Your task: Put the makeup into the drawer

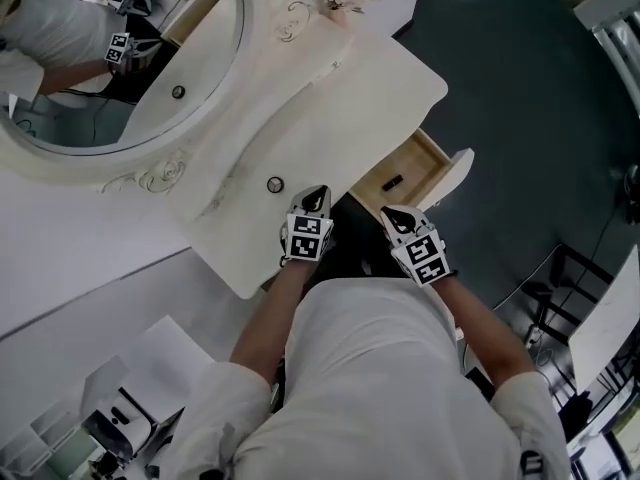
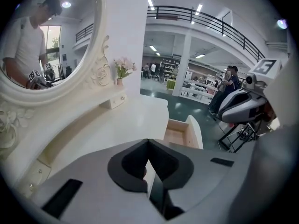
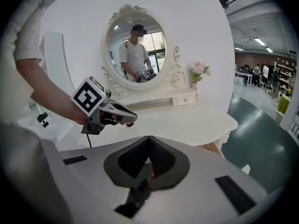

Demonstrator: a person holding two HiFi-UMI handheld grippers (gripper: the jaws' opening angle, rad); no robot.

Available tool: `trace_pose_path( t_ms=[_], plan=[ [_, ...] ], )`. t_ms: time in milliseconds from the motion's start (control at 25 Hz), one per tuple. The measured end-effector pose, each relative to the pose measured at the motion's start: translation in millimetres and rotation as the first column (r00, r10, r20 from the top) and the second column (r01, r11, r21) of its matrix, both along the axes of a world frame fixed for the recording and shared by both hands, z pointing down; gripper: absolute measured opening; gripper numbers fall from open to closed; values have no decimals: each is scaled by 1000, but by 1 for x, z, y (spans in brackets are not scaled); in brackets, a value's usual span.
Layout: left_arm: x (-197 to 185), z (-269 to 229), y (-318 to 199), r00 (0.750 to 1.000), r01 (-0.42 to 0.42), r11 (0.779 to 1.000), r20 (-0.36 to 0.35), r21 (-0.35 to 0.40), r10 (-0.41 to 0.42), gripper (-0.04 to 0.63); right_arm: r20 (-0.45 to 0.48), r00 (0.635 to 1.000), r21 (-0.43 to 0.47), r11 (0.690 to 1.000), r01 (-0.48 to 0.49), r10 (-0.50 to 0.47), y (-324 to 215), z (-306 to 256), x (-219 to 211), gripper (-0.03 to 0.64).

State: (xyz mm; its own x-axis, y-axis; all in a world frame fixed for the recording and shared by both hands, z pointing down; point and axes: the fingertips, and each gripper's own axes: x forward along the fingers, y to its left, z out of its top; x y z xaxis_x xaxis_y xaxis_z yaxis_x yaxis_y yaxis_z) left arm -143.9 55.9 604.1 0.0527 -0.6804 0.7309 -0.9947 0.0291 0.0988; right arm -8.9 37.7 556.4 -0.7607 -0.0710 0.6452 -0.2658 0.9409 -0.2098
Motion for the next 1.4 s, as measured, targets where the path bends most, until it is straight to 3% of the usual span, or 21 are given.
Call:
trace_pose_path(
  t_ms=[240, 600, 720, 920, 1400],
  plan=[
    [-29, 2, 23, 997, 66, 998, 26, 2, -66, 15, -4, 999, -7, 999, 40, -40, 9, -2, -16, 25],
    [-87, 29, 64, 982, 187, 979, 26, -75, -186, 25, -14, 997, -35, 996, 78, -79, 22, 8, -40, 24],
    [-106, 42, 74, 976, 220, 969, 25, -110, -218, 115, -18, 997, -40, 996, 79, -80, 22, 9, -48, 24],
    [-125, 64, 80, 973, 230, 961, 8, -155, -232, 187, -31, 997, -53, 996, 66, -67, 22, 14, -57, 23],
    [-141, 97, 72, 974, 225, 952, 13, -209, -227, 270, -79, 995, -78, 996, 47, -53, 28, 26, -56, 25]
  ],
)
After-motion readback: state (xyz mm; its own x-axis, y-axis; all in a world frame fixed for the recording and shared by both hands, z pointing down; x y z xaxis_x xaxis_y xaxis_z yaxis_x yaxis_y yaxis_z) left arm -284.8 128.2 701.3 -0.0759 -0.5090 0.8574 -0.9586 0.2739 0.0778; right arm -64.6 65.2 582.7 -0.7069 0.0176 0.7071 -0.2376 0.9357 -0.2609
